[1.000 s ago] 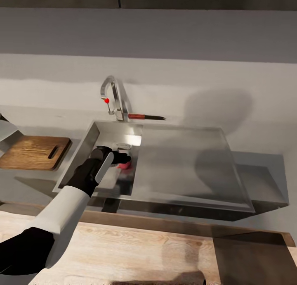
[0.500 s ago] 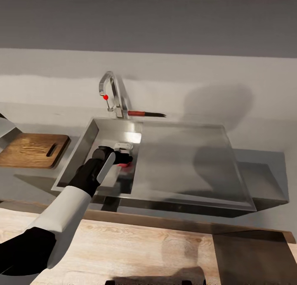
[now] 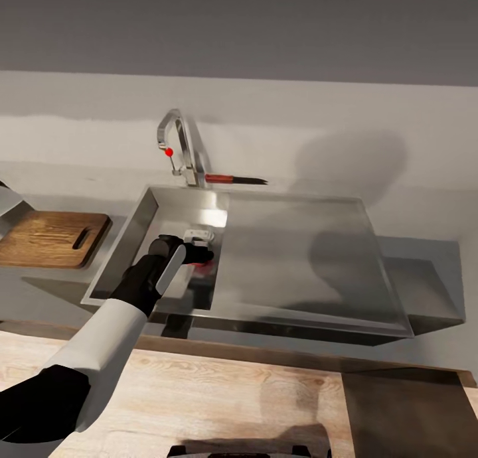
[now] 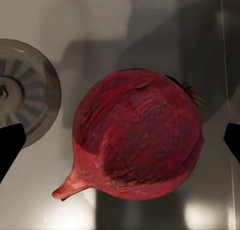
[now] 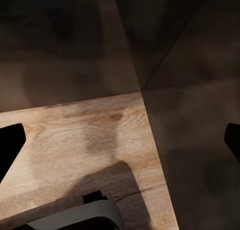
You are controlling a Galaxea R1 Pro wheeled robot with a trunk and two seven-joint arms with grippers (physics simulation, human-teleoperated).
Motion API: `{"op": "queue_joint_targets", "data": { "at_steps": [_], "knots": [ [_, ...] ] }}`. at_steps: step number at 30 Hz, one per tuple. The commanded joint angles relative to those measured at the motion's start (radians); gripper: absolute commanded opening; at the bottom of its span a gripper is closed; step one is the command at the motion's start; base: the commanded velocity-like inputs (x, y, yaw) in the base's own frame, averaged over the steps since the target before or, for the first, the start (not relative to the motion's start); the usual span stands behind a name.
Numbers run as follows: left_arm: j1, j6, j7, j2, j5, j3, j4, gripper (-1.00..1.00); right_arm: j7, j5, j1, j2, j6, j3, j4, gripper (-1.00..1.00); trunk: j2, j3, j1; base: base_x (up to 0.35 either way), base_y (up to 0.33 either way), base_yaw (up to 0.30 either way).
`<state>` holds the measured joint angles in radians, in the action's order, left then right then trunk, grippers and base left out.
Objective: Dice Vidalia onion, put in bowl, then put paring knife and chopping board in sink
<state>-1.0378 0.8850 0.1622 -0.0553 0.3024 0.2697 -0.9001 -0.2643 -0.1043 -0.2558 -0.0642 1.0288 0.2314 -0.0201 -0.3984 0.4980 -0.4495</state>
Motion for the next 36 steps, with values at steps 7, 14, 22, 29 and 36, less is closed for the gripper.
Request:
{"op": "queue_joint_targets", "data": {
  "at_steps": [7,14,22,29,36],
  "knots": [
    [-0.001,0.003,0.01,0.002,0.011,0.002,0.004,1.0,-0.006,-0.011,0.0,0.0,0.002,0.006,0.0,1.0,-0.002,0.002,-0.001,0.0,0.0,0.0],
    [-0.001,0.003,0.01,0.002,0.011,0.002,0.006,1.0,-0.006,-0.011,0.0,0.0,0.002,0.006,0.0,1.0,-0.002,0.004,-0.001,0.0,0.0,0.0],
    [-0.001,0.003,0.01,0.002,0.011,0.002,0.006,1.0,-0.006,-0.011,0.0,0.0,0.002,0.006,0.0,1.0,-0.002,0.005,-0.001,0.0,0.0,0.0],
    [-0.001,0.003,0.01,0.001,0.011,0.002,0.006,1.0,-0.006,-0.011,0.0,0.0,0.002,0.006,0.0,1.0,-0.002,0.005,-0.001,0.0,0.0,0.0],
    [0.0,0.003,0.01,0.002,0.011,0.002,0.006,1.0,-0.006,-0.011,0.0,0.0,0.002,0.006,0.0,1.0,-0.002,0.005,-0.001,0.0,0.0,0.0]
  ]
}}
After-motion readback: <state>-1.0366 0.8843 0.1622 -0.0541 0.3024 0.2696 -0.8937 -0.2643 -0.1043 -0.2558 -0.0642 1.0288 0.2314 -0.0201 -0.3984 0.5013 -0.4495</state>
